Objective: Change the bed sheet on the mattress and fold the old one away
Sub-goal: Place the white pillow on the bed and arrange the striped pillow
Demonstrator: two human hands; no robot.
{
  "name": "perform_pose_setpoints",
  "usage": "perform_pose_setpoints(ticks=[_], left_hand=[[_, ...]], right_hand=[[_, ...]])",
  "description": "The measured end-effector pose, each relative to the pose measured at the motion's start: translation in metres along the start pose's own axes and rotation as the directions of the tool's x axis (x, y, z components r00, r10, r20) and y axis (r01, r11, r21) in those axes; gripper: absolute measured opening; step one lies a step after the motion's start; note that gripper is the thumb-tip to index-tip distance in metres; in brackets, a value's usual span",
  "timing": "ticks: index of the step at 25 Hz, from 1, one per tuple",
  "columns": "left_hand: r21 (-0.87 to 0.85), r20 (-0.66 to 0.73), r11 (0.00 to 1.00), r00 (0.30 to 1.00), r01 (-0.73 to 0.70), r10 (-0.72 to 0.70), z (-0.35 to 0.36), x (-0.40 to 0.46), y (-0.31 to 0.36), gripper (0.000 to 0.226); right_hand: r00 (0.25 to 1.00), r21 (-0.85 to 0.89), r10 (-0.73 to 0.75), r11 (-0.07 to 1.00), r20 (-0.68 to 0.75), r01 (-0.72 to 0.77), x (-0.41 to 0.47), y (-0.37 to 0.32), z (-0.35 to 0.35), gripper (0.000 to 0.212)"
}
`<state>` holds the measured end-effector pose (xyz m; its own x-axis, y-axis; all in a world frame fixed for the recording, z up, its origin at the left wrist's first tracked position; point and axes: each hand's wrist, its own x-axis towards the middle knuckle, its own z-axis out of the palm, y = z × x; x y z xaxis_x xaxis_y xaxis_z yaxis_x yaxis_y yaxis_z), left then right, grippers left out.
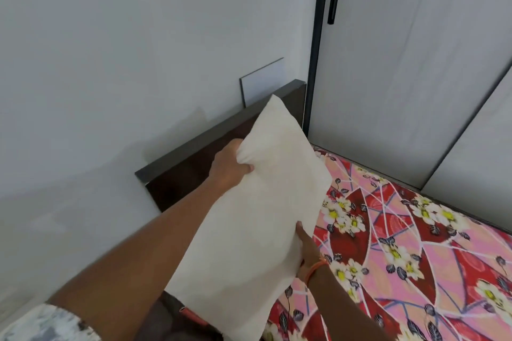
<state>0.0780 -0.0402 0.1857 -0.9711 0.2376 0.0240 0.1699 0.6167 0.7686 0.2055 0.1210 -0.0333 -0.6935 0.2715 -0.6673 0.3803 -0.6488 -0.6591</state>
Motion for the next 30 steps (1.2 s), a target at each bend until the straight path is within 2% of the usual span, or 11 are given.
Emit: perform_pose_setpoints(ticks=[3,6,8,10,14,16,18,23,26,28,30], left_hand=[[0.063,0.082,0.997,0.995,-0.053,0.048,0.025,0.092,-0.023,0.058],[0.12,0.102,0.992,0.995,-0.031,0.019,0.063,0.196,-0.056,0.058],[0.147,0.128,0.989,0.992,-0.01,-0.009,0.09,0.264,-0.08,0.06],[0.156,0.164,0.988,0.986,-0.008,-0.018,0.115,0.325,-0.107,0.062],[0.232,0.254,0.973,0.966,-0.016,-0.045,0.162,0.413,-0.163,0.055],[0.29,0.347,0.957,0.933,-0.015,-0.091,0.181,0.424,-0.19,0.06],[0.325,0.378,0.946,0.919,-0.02,-0.11,0.19,0.419,-0.211,0.064],[0.349,0.33,0.931,0.944,-0.109,-0.013,0.186,0.399,-0.228,0.061],[0.45,0.307,0.887,0.951,-0.106,-0.042,0.168,0.368,-0.225,0.061],[0.482,0.264,0.873,0.963,-0.077,-0.061,0.148,0.328,-0.219,0.06],[0.461,0.198,0.887,0.978,-0.032,-0.067,0.124,0.281,-0.211,0.057]], right_hand=[[0.997,0.035,-0.032,0.999,-0.068,0.034,0.078,-0.017,0.029,0.093],[0.986,0.055,-0.015,0.998,-0.165,0.024,0.184,-0.033,0.054,0.095],[0.976,0.121,-0.008,0.992,-0.217,0.035,0.28,-0.03,0.059,0.109],[0.954,0.151,0.025,0.988,-0.3,0.021,0.328,-0.044,0.083,0.122],[0.864,0.14,0.117,0.989,-0.49,-0.054,0.405,-0.046,0.119,0.085],[0.813,0.077,0.163,0.987,-0.559,-0.145,0.427,-0.028,0.123,0.085],[0.809,0.055,0.198,0.978,-0.553,-0.202,0.437,-0.016,0.119,0.09],[0.859,0.024,0.187,0.979,-0.477,-0.2,0.429,-0.02,0.102,0.1],[0.859,-0.06,0.167,0.973,-0.484,-0.223,0.4,-0.026,0.091,0.101],[0.871,-0.136,0.104,0.972,-0.48,-0.191,0.361,-0.035,0.085,0.081],[0.898,-0.193,0.008,0.976,-0.44,-0.104,0.315,-0.035,0.08,0.042]])
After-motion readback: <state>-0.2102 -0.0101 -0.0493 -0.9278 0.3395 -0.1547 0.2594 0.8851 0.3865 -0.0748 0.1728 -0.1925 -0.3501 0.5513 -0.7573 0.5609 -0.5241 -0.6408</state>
